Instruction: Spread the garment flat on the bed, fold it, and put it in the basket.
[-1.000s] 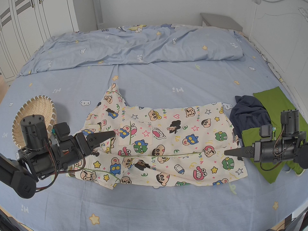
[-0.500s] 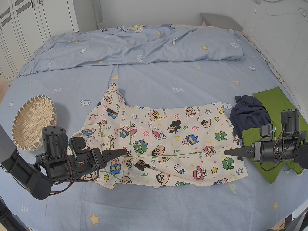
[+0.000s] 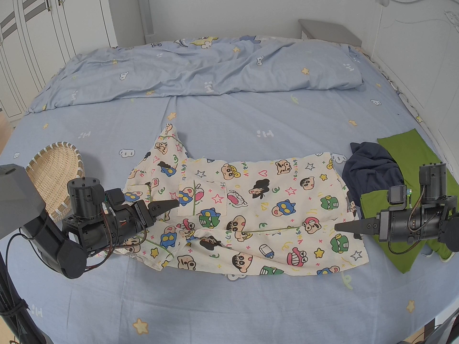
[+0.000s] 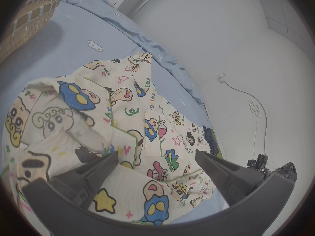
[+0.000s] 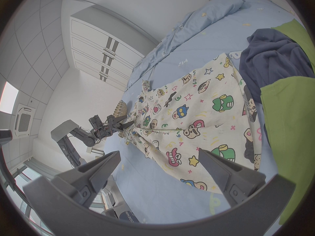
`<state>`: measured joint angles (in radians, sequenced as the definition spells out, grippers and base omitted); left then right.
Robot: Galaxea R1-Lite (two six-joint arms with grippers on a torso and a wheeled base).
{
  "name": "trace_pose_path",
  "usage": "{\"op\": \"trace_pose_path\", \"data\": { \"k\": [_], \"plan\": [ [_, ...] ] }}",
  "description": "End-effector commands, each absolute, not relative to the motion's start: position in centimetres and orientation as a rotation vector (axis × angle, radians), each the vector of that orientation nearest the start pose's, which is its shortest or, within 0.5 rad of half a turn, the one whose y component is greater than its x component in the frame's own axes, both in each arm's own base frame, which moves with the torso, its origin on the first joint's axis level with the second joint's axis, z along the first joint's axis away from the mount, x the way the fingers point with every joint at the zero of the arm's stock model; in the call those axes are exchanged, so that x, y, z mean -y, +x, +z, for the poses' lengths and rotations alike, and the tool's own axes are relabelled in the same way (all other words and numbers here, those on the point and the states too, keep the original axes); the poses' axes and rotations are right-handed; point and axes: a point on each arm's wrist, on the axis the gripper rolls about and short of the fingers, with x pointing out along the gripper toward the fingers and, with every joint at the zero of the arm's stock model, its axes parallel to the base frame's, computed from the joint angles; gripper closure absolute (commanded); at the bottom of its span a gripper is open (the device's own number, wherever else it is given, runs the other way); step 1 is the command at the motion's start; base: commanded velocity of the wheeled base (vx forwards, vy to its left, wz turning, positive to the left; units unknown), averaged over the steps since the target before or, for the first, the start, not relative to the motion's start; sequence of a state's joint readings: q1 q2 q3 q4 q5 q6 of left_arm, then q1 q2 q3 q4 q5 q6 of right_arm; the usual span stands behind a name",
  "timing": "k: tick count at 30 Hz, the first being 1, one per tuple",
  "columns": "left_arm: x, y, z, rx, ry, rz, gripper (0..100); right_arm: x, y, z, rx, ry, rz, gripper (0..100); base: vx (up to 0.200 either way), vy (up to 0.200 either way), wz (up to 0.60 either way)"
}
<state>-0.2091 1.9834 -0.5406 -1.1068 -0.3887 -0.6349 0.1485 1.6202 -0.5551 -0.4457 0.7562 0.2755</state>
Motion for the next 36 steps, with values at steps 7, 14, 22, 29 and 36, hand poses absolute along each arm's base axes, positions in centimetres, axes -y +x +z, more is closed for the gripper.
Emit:
{"op": "trace_pose_path", "data": {
  "k": [7,14,22,29,36],
  "plan": [
    [7.4,31.3,5.8,-0.524,-0.68,-0.445,0,-5.0,24.1,12.5,-0.735,0.443,0.779,0,0.0,0.0,0.0],
    [7.3,31.0,5.6,-0.537,-0.683,-0.442,0,-4.9,24.1,12.6,-0.732,0.445,0.778,0,0.0,0.0,0.0],
    [7.3,27.0,12.7,-0.379,-0.744,-0.546,0,-5.1,23.9,12.8,-0.728,0.445,0.785,0,0.0,0.0,0.0],
    [7.3,23.6,14.9,-0.402,-0.777,-0.614,0,-5.0,23.9,12.9,-0.725,0.446,0.782,0,0.0,0.0,0.0],
    [4.7,20.7,14.6,-0.401,-0.805,-0.537,0,-5.0,23.6,13.6,-0.705,0.444,0.789,0,0.0,0.0,0.0]
  ]
}}
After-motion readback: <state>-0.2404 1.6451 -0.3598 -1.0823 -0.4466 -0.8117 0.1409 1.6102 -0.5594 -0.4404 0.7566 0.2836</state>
